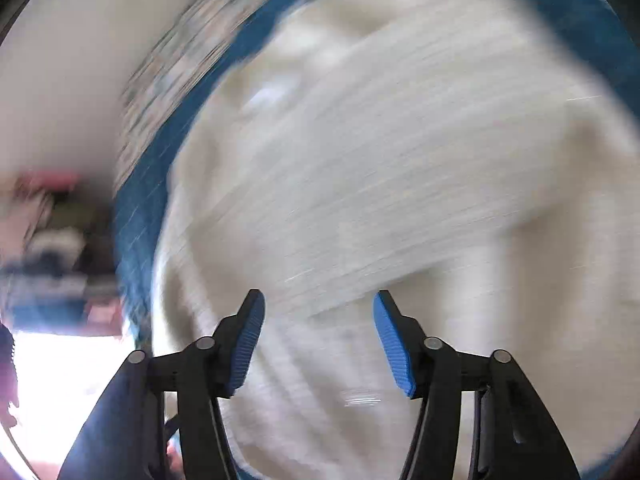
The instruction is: Fold large clothes
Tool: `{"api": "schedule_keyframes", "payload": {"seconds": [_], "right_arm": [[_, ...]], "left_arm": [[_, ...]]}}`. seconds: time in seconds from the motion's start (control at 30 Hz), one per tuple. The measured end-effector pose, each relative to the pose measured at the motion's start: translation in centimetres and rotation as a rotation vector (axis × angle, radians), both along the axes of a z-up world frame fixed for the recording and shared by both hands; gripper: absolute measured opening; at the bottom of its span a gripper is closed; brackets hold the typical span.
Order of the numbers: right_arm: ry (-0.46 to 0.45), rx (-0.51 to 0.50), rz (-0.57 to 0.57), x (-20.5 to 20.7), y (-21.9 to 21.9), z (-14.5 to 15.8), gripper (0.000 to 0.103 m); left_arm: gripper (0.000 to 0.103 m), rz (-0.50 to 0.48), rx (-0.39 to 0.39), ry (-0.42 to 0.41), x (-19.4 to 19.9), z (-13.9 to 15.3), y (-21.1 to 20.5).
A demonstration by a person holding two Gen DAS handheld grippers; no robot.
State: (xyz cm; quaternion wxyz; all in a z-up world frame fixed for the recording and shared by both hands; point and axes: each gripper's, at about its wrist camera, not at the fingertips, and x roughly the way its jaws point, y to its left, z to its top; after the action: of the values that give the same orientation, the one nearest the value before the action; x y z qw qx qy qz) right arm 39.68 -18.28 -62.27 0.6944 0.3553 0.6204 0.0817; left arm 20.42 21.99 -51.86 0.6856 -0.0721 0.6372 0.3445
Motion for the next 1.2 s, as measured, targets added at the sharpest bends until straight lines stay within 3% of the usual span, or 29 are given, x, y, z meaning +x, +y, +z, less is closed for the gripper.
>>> {"api": "schedule_keyframes", "payload": {"seconds": [0.1,0.23,0.27,0.47,0.5,0.6,0.63,0.67,0.73,0.83,0.9,1.03,1.2], "right_arm": [[0.055,0.046,0.067,2.7,7.8,-3.6,0.062],[0.032,-0.031,0.036,6.7,12.9,-5.5,0.068],[0.037,-0.027,0.026,7.8,13.3,-5.5,0.072],[0.037,0.024,0.033,4.6,10.1,-3.3,0.072],[0.036,0.001,0.04,3.7,9.6,-2.9,0.072],[0.027,-0.108,0.063,1.3,6.8,-0.9,0.072],[0.025,-0.15,0.064,0.7,6.0,-0.2,0.072],[0.019,-0.198,0.063,0.5,5.7,0.2,0.076],[0.007,-0.36,0.071,0.1,5.3,1.1,0.083],[0.006,-0.662,0.112,0.3,6.2,1.2,0.088],[0.005,-0.771,0.135,1.1,7.3,0.6,0.088],[0.03,-0.807,0.136,2.2,8.0,-0.6,0.089],[0.016,-0.744,0.101,3.0,7.5,-0.6,0.089]], "left_arm": [[0.103,0.081,-0.051,-0.005,-1.8,-0.5,1.7],[0.103,0.222,-0.159,-0.068,-4.0,-1.5,4.5],[0.103,0.271,-0.204,-0.106,-4.4,-1.8,5.4],[0.102,0.591,-0.517,-0.362,-5.3,-6.3,9.4],[0.1,0.637,-0.519,-0.404,-4.9,-7.0,10.2],[0.07,0.671,-0.421,-0.462,-3.3,-6.7,12.5],[0.055,0.669,-0.391,-0.482,-2.5,-6.3,13.5],[0.038,0.657,-0.365,-0.494,-1.7,-5.9,14.4],[0.025,0.611,-0.344,-0.513,0.0,-5.2,15.7],[0.017,0.478,-0.264,-0.515,3.1,-2.7,16.1],[0.016,0.363,-0.188,-0.521,5.0,-0.2,15.3],[0.014,0.111,0.0,-0.514,8.1,5.2,11.0],[0.013,-0.142,0.089,-0.553,10.0,10.0,5.8]]}}
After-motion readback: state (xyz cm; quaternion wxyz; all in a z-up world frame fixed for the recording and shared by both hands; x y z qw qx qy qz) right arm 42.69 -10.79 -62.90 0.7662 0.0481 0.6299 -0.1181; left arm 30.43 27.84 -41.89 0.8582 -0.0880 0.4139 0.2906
